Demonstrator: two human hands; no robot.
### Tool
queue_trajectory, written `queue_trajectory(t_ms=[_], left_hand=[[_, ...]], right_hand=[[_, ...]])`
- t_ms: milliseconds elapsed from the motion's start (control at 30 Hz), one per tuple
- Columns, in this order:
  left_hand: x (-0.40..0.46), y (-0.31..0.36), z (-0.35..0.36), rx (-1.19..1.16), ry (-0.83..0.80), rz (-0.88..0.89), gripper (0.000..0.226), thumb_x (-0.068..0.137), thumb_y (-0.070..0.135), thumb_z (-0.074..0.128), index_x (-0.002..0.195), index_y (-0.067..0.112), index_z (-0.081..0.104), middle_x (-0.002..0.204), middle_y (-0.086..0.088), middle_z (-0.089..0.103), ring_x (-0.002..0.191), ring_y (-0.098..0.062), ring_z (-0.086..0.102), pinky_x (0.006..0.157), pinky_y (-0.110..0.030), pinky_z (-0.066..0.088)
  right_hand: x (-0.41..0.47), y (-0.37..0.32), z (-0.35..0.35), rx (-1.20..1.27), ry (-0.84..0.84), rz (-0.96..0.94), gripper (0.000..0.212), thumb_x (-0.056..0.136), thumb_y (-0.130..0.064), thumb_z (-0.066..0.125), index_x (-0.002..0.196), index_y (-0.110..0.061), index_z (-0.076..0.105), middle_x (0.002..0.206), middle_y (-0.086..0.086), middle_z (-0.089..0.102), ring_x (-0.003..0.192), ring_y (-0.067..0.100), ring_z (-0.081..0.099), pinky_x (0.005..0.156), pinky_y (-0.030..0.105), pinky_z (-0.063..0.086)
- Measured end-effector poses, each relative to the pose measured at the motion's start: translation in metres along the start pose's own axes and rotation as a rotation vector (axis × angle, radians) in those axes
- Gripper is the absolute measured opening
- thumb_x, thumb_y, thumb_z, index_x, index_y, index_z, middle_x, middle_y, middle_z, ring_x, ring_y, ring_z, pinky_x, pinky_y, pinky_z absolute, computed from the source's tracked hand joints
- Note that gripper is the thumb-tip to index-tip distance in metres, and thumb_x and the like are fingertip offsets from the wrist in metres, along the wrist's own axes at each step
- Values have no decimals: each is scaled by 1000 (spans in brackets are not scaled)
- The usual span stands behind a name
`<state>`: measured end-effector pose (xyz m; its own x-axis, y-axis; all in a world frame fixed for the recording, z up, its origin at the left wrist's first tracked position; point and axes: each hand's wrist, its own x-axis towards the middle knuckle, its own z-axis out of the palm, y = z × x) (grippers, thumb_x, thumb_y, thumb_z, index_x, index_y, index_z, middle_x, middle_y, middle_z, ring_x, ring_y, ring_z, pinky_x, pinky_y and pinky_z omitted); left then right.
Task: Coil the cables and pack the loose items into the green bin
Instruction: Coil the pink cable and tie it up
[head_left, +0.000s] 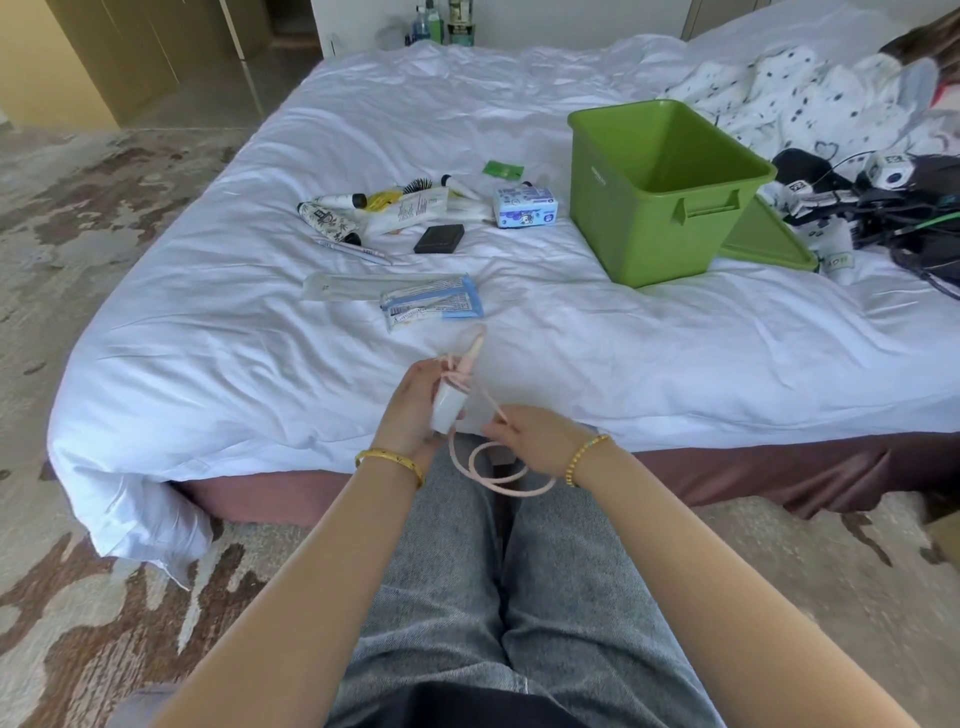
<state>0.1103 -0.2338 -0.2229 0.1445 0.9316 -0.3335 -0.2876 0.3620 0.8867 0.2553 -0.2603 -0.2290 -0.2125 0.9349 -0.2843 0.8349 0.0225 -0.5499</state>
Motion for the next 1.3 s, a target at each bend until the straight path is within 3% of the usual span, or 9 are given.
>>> queue_trajectory(t_ms=[167,300,367,467,700,800,1000,1167,1300], left_hand=[[-1,2,9,-101,-48,-42,21,94,22,38,98,12,57,82,4,71,38,-7,44,32,-9,25],[2,5,7,153,127,47,13,96,25,38,101,19,49,92,-4,69,54,-16,53,43,-18,39],[4,4,5,323,215,78,20,96,31,39,113,24,49,104,-7,64,74,-22,56,64,-33,50],[6,-6,3,592,268,211,34,97,31,40,128,21,44,84,-10,61,85,-30,59,71,-35,44],[5,-17,-3,1278,-47,385,22,95,38,38,114,34,50,106,0,67,93,-26,62,73,-31,44],[-1,-15,1,1221,-124,391,24,96,45,34,110,37,51,97,7,65,93,-24,60,73,-31,42],[-3,-11,8,1410,-108,370,41,73,73,46,98,40,46,82,17,53,78,-12,49,69,-29,36],[-1,-9,12,1413,-26,325,16,79,48,46,82,33,49,76,13,55,84,-20,58,66,-28,37],[1,-6,9,1162,-131,299,20,89,33,47,75,19,49,67,7,49,69,-16,48,63,-28,35]], right_hand=[[-1,-12,1,-127,-85,-4,26,98,-29,39,92,-7,51,106,17,61,90,24,51,74,27,31],[-11,-12,-18,-131,-46,-11,26,95,-25,46,108,-6,57,113,13,60,105,26,53,75,24,31],[-15,-13,-27,-136,-27,-37,23,94,-23,49,106,-6,59,114,12,59,103,25,53,74,24,31],[-18,-13,-38,-151,5,-15,23,91,-26,54,103,-9,63,110,10,60,99,24,55,75,25,36],[-25,-13,-62,225,232,-87,14,88,-11,57,97,-4,65,73,-11,52,69,9,52,57,7,39],[-28,-13,-67,313,209,-166,18,92,-1,45,99,-4,62,73,-3,60,73,34,56,71,30,52],[-31,-17,-60,540,174,-239,17,97,-1,36,102,-11,49,78,4,62,38,-7,48,41,5,37],[-28,-23,-50,702,34,-316,21,96,3,35,94,-12,50,82,10,63,30,-2,39,33,6,28],[-18,-16,-53,733,264,-197,18,94,-4,46,85,-17,53,70,5,62,31,-1,34,35,7,26]])
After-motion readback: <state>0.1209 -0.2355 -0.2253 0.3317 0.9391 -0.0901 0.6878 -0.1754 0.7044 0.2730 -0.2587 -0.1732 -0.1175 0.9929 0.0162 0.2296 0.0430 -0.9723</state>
